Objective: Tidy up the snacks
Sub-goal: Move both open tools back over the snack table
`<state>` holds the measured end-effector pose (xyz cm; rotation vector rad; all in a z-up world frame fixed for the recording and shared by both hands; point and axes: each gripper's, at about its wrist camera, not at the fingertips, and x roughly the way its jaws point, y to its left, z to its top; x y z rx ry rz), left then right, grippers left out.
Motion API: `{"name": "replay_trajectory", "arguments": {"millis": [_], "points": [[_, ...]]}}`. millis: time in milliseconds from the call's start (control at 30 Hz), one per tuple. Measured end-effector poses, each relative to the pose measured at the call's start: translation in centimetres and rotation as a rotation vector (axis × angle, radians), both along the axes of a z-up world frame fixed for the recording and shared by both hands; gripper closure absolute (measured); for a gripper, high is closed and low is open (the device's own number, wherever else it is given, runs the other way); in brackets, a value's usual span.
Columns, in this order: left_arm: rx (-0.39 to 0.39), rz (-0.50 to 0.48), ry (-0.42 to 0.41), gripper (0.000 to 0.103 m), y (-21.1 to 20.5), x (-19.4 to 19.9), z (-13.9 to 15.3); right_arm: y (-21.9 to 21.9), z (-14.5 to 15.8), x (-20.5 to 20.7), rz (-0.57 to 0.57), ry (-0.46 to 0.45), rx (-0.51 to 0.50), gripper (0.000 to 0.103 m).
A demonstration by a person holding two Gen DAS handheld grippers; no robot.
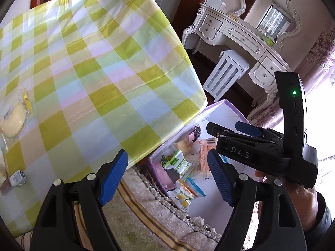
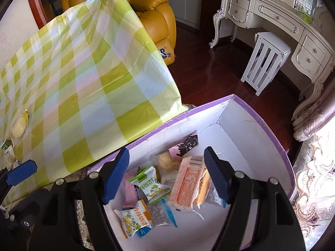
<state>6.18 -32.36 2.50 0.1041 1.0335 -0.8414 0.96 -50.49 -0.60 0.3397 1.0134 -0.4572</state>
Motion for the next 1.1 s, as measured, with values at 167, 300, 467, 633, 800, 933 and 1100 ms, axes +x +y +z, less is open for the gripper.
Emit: {"name": "replay_trajectory", "arguments": {"millis": [167, 300, 467, 633, 800, 933, 1100], "points": [[0.016, 0.074, -0.076, 0.019, 2.9, 0.8, 1.2, 2.3, 1.7, 1.0, 0.044, -0.039, -0.016, 0.026], [0.040, 0.163, -0.146, 0.015, 5.9, 1.5, 2.2, 4.6, 3.1, 1.7, 0.078, -0.065, -0.052, 0.026], [0.122, 0.304, -0.253, 0.013, 9.5, 2.3, 3.3, 7.9, 4.8, 2.7, 0.088, -0.094, -0.160, 0.025], [0.192, 0.438, -0.414, 0.005, 13.2, 2.2, 5.0, 11.5, 7.1, 3.1, 0.112, -0.178, -0.310, 0.021], [0.234, 0.533, -0.510, 0.005, 16.7, 2.2, 6.0, 14.4, 8.9, 3.3, 0.142, -0.275, -0.357, 0.008], [0.238, 0.584, -0.507, 0.005, 19.4, 2.9, 5.7, 16.6, 8.7, 4.2, 0.206, -0.292, -0.242, 0.008], [0.120, 0.583, -0.408, 0.005, 23.1, 3.3, 5.1, 19.7, 6.7, 5.7, 0.275, -0.244, -0.131, 0.008]]}}
